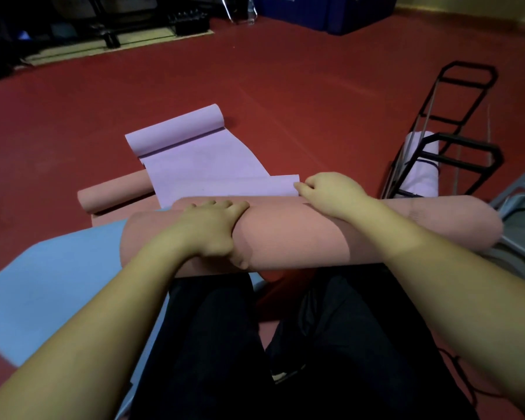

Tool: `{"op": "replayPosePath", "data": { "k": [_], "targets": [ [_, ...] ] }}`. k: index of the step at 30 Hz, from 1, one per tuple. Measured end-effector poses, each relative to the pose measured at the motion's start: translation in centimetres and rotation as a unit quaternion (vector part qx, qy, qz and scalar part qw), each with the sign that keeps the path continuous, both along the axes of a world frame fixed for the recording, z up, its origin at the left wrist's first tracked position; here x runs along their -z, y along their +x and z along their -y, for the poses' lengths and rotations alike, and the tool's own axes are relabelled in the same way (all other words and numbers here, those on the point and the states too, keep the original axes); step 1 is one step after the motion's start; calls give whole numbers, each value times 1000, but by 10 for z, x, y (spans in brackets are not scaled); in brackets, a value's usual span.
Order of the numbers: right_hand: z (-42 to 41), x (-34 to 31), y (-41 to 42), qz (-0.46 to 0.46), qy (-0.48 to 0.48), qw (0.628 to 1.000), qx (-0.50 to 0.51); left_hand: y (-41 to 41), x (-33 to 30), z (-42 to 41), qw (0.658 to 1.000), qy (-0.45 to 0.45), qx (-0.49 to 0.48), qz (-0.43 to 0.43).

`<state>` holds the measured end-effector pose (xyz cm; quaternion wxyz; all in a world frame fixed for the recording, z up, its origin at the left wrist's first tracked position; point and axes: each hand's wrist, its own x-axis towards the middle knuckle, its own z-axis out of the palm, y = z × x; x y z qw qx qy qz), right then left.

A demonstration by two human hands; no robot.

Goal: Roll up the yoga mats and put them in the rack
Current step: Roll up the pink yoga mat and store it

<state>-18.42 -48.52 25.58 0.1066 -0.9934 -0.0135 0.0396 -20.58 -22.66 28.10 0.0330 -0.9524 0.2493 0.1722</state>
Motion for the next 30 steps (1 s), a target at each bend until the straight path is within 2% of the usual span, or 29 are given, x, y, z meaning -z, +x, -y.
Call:
{"op": "replayPosePath", "data": {
  "k": [4,7,10,12,14,16,19,21,23,27,30],
  "targets": [
    [4,5,-20,30,1,999,-10,29,-5,3,992,-41,-43,-114],
    [0,13,-32,15,-18,999,-22,51,-5,7,972,-73,-79,-209],
    [0,18,-31,23,-46,999,-16,62,-4,13,959,-88,-92,-255],
    [2,20,-23,12,-42,999,-1,65,-2,13,957,-110,-97,-252],
    [4,22,-15,-12,-37,999,12,61,1,11,967,-138,-78,-199],
    [6,24,-8,-26,-32,999,18,53,8,7,980,-162,-43,-106],
    [5,24,0,-47,-28,998,17,31,23,0,976,-212,-13,40],
    [3,23,6,-69,-26,997,9,13,38,-5,970,-195,18,147],
    [2,19,11,-93,-22,995,8,-3,57,-5,964,-134,48,225],
    [-5,9,17,-139,1,990,23,-21,78,6,969,-24,30,245],
    [-7,5,19,-162,11,986,37,-22,81,14,971,16,-1,240]
  ]
}}
